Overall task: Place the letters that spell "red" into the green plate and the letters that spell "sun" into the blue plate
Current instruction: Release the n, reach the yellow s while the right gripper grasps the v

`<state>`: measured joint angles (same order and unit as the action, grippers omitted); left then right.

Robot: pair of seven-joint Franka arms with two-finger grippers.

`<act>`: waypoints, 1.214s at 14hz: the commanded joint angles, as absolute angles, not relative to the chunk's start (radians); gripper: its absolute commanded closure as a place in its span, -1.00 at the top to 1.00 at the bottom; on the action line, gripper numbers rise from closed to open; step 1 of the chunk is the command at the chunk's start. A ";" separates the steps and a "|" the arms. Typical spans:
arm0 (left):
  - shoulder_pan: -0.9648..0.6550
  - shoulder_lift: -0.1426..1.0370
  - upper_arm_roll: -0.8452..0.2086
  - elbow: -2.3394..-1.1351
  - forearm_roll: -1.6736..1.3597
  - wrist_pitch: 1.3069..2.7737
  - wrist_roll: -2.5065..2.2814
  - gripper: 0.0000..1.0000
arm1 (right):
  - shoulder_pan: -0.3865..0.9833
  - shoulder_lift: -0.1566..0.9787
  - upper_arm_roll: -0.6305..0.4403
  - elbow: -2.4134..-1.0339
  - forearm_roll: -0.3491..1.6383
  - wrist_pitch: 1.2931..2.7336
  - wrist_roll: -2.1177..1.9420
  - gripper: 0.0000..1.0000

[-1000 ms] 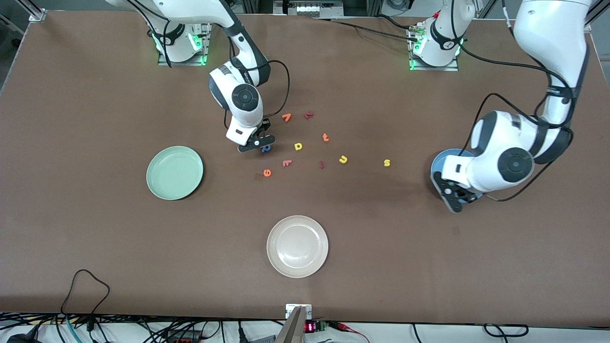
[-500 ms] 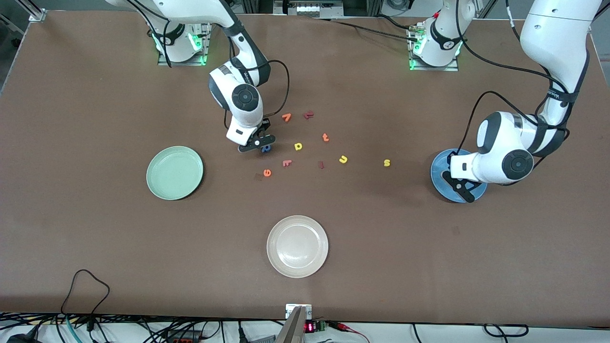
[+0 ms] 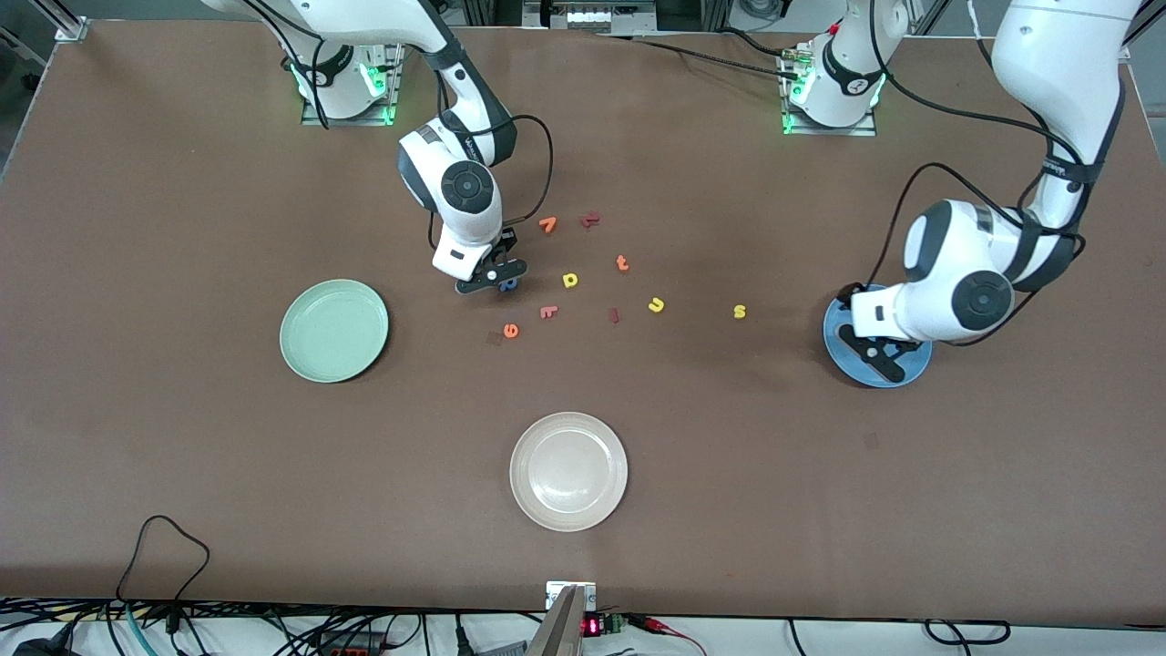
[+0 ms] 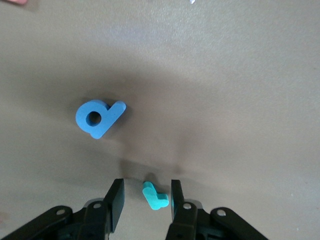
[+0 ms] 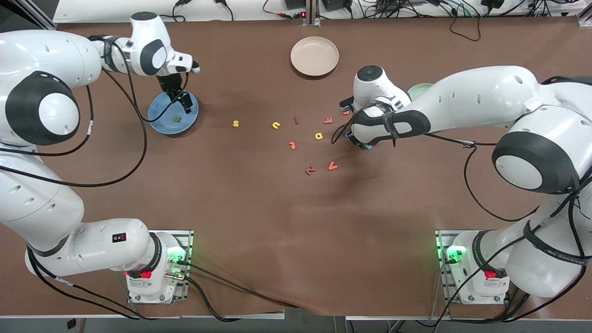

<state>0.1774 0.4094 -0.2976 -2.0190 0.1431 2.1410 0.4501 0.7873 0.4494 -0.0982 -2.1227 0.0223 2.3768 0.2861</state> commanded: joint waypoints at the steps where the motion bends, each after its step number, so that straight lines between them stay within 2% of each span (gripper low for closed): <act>1: 0.186 0.377 -0.411 -2.039 0.144 2.108 0.228 1.00 | 0.784 0.434 -0.101 -2.125 0.017 2.362 0.270 -0.09; 4: 0.179 0.394 -0.520 -2.039 0.144 2.144 -0.054 1.00 | 0.787 0.446 -0.101 -2.129 0.015 2.364 0.276 -0.09; 6: 0.167 0.429 -0.555 -2.068 0.146 2.239 -0.229 1.00 | 0.781 0.448 -0.101 -2.134 0.014 2.364 0.275 -0.09; 9: 0.117 0.434 -0.549 -2.169 0.158 2.429 -0.377 1.00 | 0.776 0.462 -0.100 -2.134 0.014 2.364 0.278 -0.09; 10: 0.117 0.439 -0.546 -2.169 0.164 2.433 -0.376 0.99 | 0.776 0.465 -0.100 -2.134 0.014 2.365 0.278 -0.09; 11: 0.117 0.442 -0.545 -2.169 0.199 2.433 -0.377 0.83 | 0.778 0.469 -0.100 -2.132 0.014 2.368 0.278 -0.10; 12: 0.123 0.458 -0.540 -2.168 0.242 2.437 -0.385 0.79 | 0.776 0.469 -0.100 -2.132 0.014 2.368 0.278 -0.11; 13: 0.132 0.478 -0.538 -2.164 0.265 2.448 -0.385 0.75 | 0.778 0.469 -0.100 -2.132 0.014 2.370 0.278 -0.23; 15: 0.130 0.486 -0.535 -2.168 0.271 2.471 -0.387 0.50 | 0.784 0.469 -0.098 -2.131 0.014 2.370 0.281 -0.53; 17: 0.130 0.503 -0.531 -2.166 0.294 2.476 -0.387 0.39 | 0.790 0.469 -0.098 -2.129 0.014 2.370 0.281 -0.73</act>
